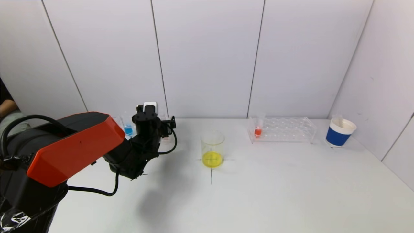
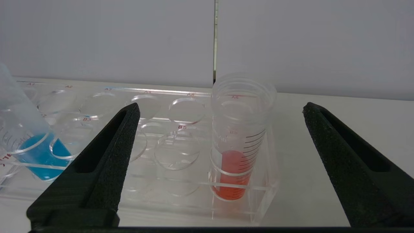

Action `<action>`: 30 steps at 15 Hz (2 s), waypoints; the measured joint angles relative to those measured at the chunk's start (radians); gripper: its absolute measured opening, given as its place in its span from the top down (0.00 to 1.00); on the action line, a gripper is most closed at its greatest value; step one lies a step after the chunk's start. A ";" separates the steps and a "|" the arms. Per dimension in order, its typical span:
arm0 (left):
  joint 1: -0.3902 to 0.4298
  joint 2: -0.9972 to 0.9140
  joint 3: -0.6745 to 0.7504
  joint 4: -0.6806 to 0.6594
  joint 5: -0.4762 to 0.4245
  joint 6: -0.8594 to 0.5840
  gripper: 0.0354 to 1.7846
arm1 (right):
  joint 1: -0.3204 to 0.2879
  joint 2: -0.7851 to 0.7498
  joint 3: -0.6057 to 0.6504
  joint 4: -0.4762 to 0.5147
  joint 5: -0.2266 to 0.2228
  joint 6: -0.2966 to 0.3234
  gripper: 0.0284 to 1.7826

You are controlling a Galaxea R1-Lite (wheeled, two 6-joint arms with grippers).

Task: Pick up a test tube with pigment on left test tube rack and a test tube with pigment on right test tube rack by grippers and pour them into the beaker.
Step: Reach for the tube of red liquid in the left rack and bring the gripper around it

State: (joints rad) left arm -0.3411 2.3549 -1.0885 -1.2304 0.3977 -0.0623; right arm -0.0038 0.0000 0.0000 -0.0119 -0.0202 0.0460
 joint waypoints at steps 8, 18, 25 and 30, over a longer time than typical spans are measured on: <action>-0.002 0.040 0.024 -0.104 0.001 0.037 0.01 | 0.000 0.000 0.000 0.000 -0.001 0.000 0.01; -0.007 0.084 0.012 -0.164 -0.005 0.100 0.01 | 0.000 0.000 0.000 0.000 -0.001 0.000 0.01; -0.007 0.099 -0.016 -0.159 -0.008 0.120 0.01 | 0.000 0.000 0.000 0.000 0.000 0.000 0.01; -0.008 0.109 -0.040 -0.156 -0.009 0.123 0.01 | 0.000 0.000 0.000 0.000 0.000 0.000 0.01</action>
State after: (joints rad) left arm -0.3487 2.4636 -1.1285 -1.3860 0.3891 0.0611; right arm -0.0038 0.0000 0.0000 -0.0119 -0.0200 0.0455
